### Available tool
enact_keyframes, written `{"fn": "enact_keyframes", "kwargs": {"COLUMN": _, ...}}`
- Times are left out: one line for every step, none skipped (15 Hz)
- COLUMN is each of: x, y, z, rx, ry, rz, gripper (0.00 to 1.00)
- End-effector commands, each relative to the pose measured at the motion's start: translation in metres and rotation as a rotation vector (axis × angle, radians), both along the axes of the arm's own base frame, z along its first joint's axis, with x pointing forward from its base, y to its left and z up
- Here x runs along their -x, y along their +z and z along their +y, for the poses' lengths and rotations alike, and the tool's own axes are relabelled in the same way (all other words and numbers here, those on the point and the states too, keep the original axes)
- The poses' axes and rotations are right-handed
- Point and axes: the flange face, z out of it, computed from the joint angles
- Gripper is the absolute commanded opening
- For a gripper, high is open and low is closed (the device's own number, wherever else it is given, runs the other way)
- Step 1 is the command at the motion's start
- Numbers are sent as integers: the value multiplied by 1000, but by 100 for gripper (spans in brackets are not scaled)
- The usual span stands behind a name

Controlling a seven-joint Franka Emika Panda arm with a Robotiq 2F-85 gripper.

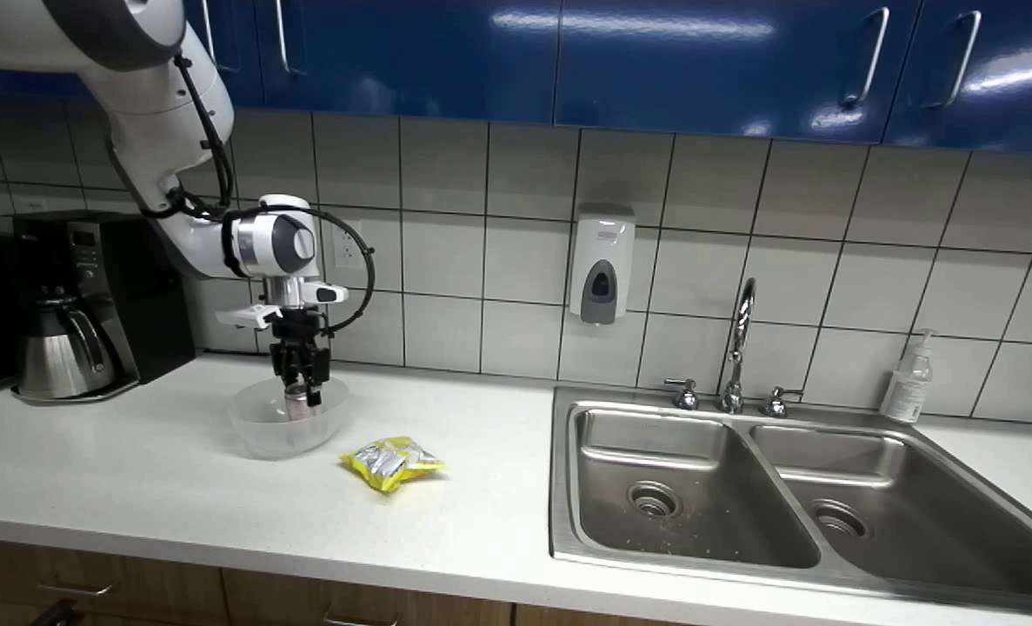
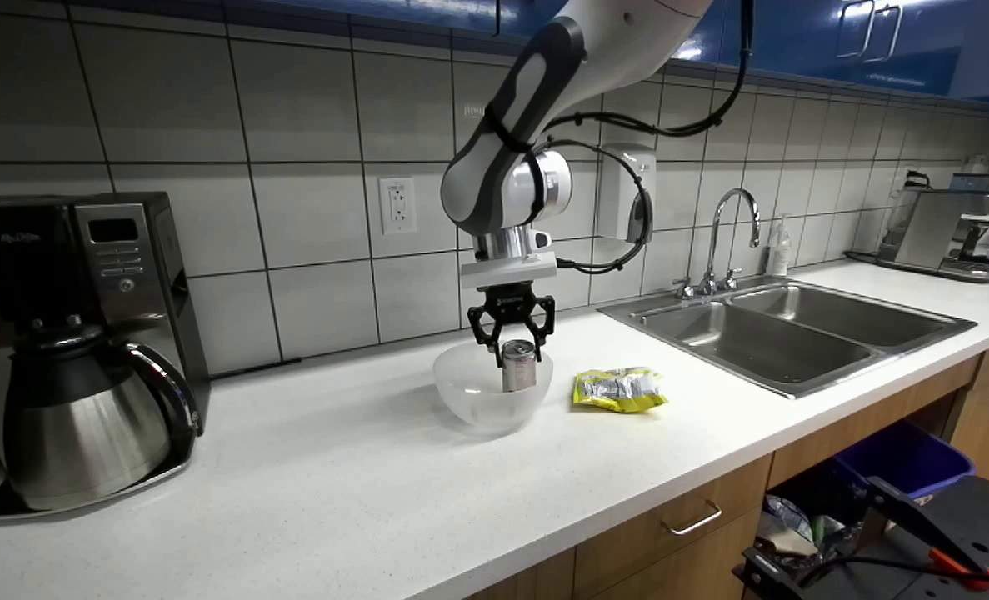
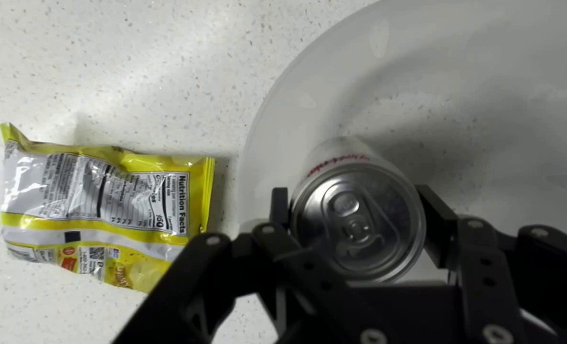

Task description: Put the can inside the bowl

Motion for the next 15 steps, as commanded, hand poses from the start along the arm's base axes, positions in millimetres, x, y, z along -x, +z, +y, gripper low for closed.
{"fn": "enact_keyframes", "kwargs": {"x": -11, "y": 5, "z": 3, "rx": -14, "ry": 5, "rz": -9, "gripper": 40}}
{"fn": "enact_keyframes", "kwargs": {"x": -11, "y": 4, "z": 4, "rx": -14, "ry": 6, "rz": -9, "gripper": 40}}
{"fn": "enact_keyframes", "kwargs": {"x": -12, "y": 3, "z": 4, "rx": -14, "ry": 7, "rz": -7, "gripper": 40}}
{"fn": "enact_keyframes", "kwargs": {"x": -12, "y": 1, "z": 4, "rx": -14, "ry": 7, "rz": -3, "gripper": 40}}
{"fn": "enact_keyframes", "kwargs": {"x": -11, "y": -1, "z": 5, "rx": -13, "ry": 7, "rz": 3, "gripper": 40}}
{"fn": "enact_keyframes", "kwargs": {"x": -10, "y": -3, "z": 5, "rx": -16, "ry": 6, "rz": 17, "gripper": 55}}
{"fn": "enact_keyframes", "kwargs": {"x": -10, "y": -4, "z": 6, "rx": -17, "ry": 4, "rz": 21, "gripper": 90}}
{"fn": "enact_keyframes", "kwargs": {"x": -9, "y": -4, "z": 6, "rx": -19, "ry": 2, "rz": 23, "gripper": 91}}
{"fn": "enact_keyframes", "kwargs": {"x": -8, "y": -3, "z": 6, "rx": -21, "ry": 2, "rz": 22, "gripper": 97}}
{"fn": "enact_keyframes", "kwargs": {"x": -7, "y": -1, "z": 6, "rx": -24, "ry": 2, "rz": 21, "gripper": 100}}
{"fn": "enact_keyframes", "kwargs": {"x": -6, "y": 1, "z": 6, "rx": -27, "ry": 2, "rz": 19, "gripper": 100}}
{"fn": "enact_keyframes", "kwargs": {"x": -4, "y": 3, "z": 6, "rx": -29, "ry": 1, "rz": 18, "gripper": 100}}
{"fn": "enact_keyframes", "kwargs": {"x": -1, "y": 9, "z": 7, "rx": -33, "ry": 0, "rz": 19, "gripper": 100}}
{"fn": "enact_keyframes", "kwargs": {"x": 2, "y": 15, "z": 7, "rx": -34, "ry": -4, "rz": 19, "gripper": 100}}
{"fn": "enact_keyframes", "kwargs": {"x": 6, "y": 22, "z": 8, "rx": -36, "ry": -5, "rz": 18, "gripper": 100}}
